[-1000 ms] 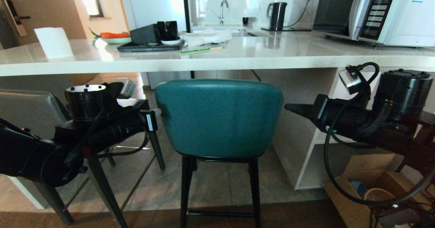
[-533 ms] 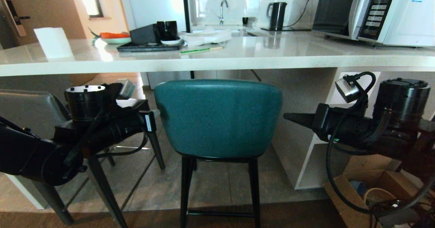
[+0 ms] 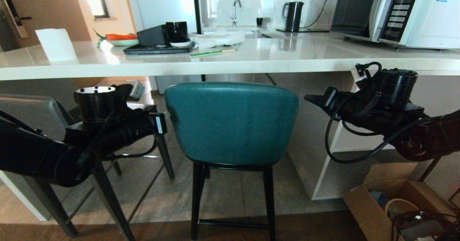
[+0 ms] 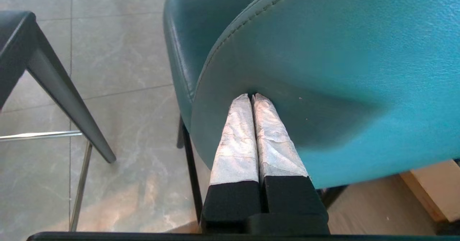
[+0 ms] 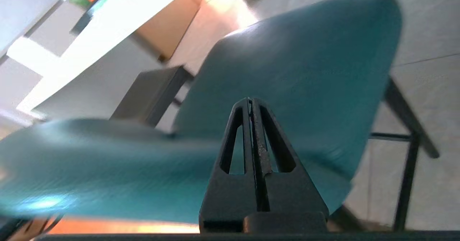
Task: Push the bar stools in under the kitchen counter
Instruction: Push the blue chair back under the dining table
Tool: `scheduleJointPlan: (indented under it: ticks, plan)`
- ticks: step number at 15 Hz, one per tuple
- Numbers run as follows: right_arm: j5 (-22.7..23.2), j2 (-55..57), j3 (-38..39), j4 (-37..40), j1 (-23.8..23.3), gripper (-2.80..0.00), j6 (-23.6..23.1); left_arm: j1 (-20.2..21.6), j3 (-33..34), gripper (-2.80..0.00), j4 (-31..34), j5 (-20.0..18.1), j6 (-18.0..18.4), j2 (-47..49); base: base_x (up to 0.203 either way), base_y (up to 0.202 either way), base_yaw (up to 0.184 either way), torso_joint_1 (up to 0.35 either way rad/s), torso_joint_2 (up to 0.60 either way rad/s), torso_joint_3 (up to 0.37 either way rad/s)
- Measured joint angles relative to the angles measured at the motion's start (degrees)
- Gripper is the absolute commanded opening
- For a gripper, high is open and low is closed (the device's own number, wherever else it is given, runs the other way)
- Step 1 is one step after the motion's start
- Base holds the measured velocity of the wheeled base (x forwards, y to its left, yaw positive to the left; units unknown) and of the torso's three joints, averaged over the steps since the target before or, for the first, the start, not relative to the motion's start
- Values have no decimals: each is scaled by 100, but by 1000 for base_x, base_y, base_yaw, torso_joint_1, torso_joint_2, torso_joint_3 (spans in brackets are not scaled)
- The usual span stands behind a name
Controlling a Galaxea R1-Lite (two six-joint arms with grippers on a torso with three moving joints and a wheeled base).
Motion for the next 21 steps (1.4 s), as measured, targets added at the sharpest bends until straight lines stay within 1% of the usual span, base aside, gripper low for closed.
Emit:
scheduleJointPlan:
  ticks: [2,3,5,7,8,9,12,14,16,18,21]
  plan:
    - [0,36,-9,38,-26,-280,11,-2,-44,-280,-9,5,-2,57,0,0,0,0,0,0]
    - [0,-41,184,38,-20,-280,11,0,-46,-280,-10,2,0,57,0,0,0,0,0,0]
    - [42,-399,863,38,-1,-280,9,5,-32,-280,-9,0,0,41,0,0,0,0,0,0]
    - [291,-938,1565,45,152,-280,15,9,-7,-280,-11,0,0,29,0,0,0,0,0,0]
    - [445,-1136,1784,54,295,-280,12,9,4,-280,-16,5,-3,24,0,0,0,0,0,0]
    - [526,-1250,1843,44,426,-280,15,20,6,-280,-16,2,-8,21,0,0,0,0,0,0]
    - [557,-1118,1395,11,685,-280,47,180,26,-280,-18,0,-43,5,0,0,0,0,0,0]
    - [481,-804,1013,17,748,-280,56,256,39,-280,-16,7,-116,-4,0,0,0,0,0,0]
    - [399,-430,481,92,712,-280,73,243,15,-280,-20,7,-118,20,0,0,0,0,0,0]
    - [295,-67,-57,64,581,-280,86,249,-2,-280,-17,-23,-121,53,0,0,0,0,0,0]
    - [304,247,-298,46,422,-280,86,262,-12,-280,-106,-151,-123,135,0,0,0,0,0,0]
